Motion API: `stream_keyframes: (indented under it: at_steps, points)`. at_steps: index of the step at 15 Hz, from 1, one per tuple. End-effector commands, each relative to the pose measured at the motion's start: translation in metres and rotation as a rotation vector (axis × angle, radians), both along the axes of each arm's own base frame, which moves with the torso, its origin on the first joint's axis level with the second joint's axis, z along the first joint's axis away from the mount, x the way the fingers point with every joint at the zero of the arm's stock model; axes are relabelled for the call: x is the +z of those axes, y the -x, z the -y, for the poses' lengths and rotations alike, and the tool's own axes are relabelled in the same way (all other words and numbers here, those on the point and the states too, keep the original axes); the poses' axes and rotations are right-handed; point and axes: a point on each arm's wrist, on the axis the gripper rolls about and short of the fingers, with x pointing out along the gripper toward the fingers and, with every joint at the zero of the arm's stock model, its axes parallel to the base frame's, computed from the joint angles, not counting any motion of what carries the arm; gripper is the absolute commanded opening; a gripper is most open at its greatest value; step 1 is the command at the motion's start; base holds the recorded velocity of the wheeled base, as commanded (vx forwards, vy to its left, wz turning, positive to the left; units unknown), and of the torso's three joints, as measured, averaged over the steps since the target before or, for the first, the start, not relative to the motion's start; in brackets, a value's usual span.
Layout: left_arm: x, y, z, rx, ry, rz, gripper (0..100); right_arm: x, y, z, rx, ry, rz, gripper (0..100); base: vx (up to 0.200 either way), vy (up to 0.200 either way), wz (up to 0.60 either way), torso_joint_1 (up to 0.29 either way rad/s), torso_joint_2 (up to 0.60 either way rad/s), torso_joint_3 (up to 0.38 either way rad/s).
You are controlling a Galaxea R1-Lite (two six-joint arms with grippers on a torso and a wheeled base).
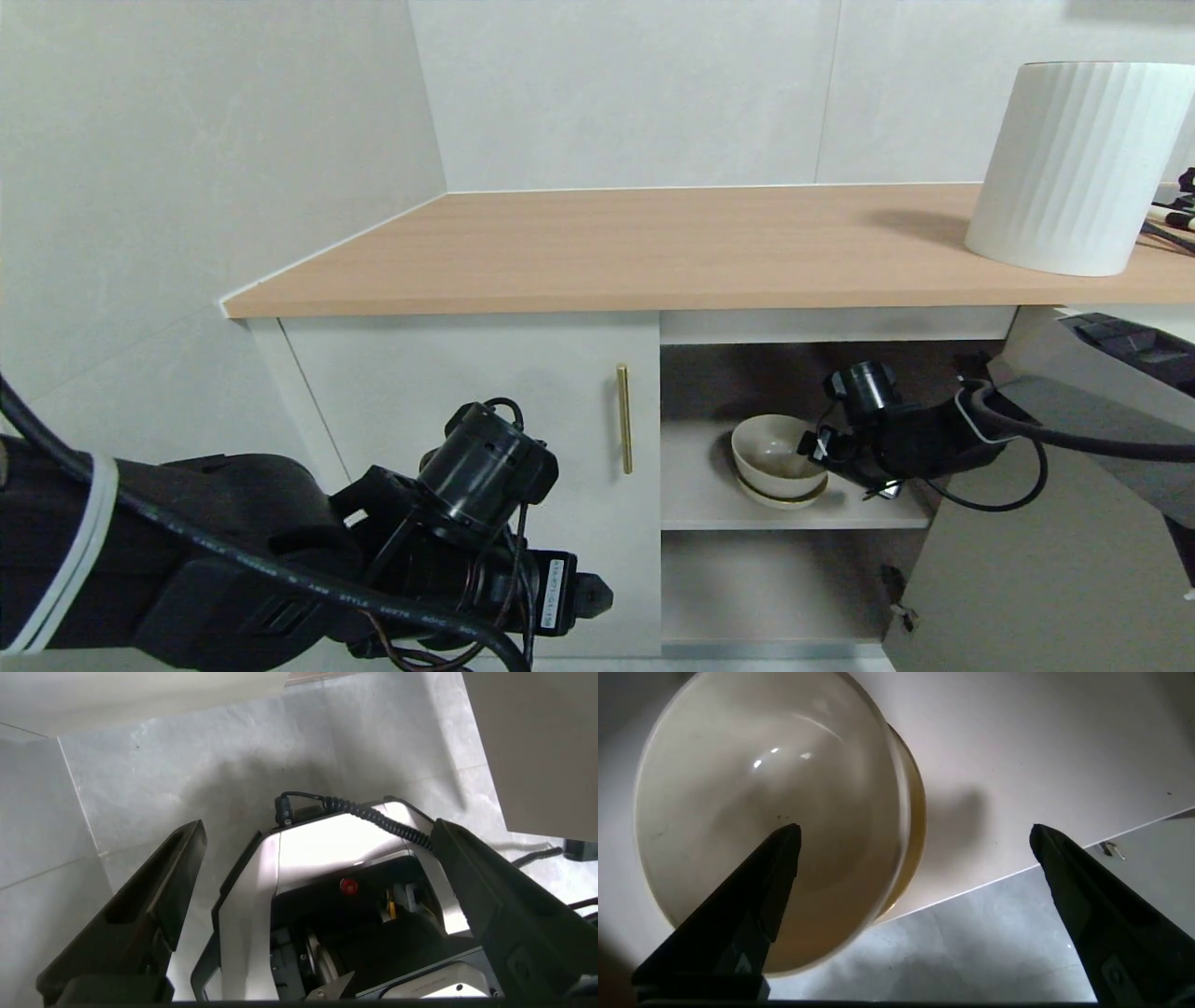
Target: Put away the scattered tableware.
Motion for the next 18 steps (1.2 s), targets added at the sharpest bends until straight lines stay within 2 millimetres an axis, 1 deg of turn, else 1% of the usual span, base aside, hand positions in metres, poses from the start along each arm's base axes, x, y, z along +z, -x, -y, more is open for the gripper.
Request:
stream_keyframes:
  at_steps: [1,2,3,4,5,6,7,8,9,10,11,13,14,15,17,18]
  points:
    - [0.003,0.0,-0.002,0.01,0.004,0.012,100,0.011,0.008,-0.001,-0.001,0.003,0.012,100,0.0,0.0,0.0,0.0,0.0,0.0]
    - [0.01,0.002,-0.005,0.016,0.009,0.037,100,0.027,0.022,-0.004,0.014,0.001,0.024,100,0.0,0.0,0.0,0.0,0.0,0.0]
    - [0.014,0.003,-0.007,0.018,0.017,0.052,100,0.036,0.032,-0.009,0.034,-0.001,0.028,100,0.0,0.0,0.0,0.0,0.0,0.0]
    - [0.026,0.006,-0.013,0.023,0.041,0.085,100,0.055,0.051,-0.012,0.071,0.0,0.045,100,0.0,0.0,0.0,0.0,0.0,0.0]
    - [0.044,0.014,-0.024,0.021,0.072,0.145,100,0.091,0.082,-0.004,0.146,0.03,0.095,100,0.0,0.0,0.0,0.0,0.0,0.0]
    - [0.059,0.019,-0.036,0.032,0.096,0.196,100,0.113,0.106,0.001,0.214,0.029,0.127,100,0.0,0.0,0.0,0.0,0.0,0.0]
    - [0.071,0.028,-0.047,0.038,0.124,0.24,100,0.132,0.13,0.003,0.287,0.021,0.148,100,0.0,0.0,0.0,0.0,0.0,0.0]
    - [0.081,0.043,-0.057,0.031,0.145,0.278,100,0.15,0.156,0.007,0.339,0.017,0.148,100,0.0,0.0,0.0,0.0,0.0,0.0]
    - [0.085,0.054,-0.065,0.008,0.138,0.302,100,0.161,0.174,0.01,0.381,-0.005,0.127,100,0.0,0.0,0.0,0.0,0.0,0.0]
    - [0.087,0.057,-0.068,0.0,0.135,0.309,100,0.165,0.182,0.01,0.404,-0.017,0.117,100,0.0,0.0,0.0,0.0,0.0,0.0]
    - [0.089,0.067,-0.079,0.009,0.133,0.314,100,0.172,0.197,0.012,0.434,-0.027,0.08,100,0.0,0.0,0.0,0.0,0.0,0.0]
    - [0.09,0.069,-0.091,0.047,0.122,0.334,100,0.175,0.208,0.013,0.447,-0.026,0.07,100,0.0,0.0,0.0,0.0,0.0,0.0]
    - [0.093,0.074,-0.1,0.074,0.128,0.36,100,0.177,0.22,0.013,0.467,-0.027,0.065,100,0.0,0.0,0.0,0.0,0.0,0.0]
    - [0.092,0.076,-0.102,0.076,0.129,0.361,100,0.178,0.227,0.013,0.48,-0.025,0.059,100,0.0,0.0,0.0,0.0,0.0,0.0]
    - [0.09,0.072,-0.101,0.087,0.117,0.351,100,0.172,0.235,0.013,0.495,-0.02,0.043,100,0.0,0.0,0.0,0.0,0.0,0.0]
    - [0.09,0.071,-0.101,0.087,0.117,0.351,100,0.171,0.236,0.013,0.498,-0.018,0.039,100,0.0,0.0,0.0,0.0,0.0,0.0]
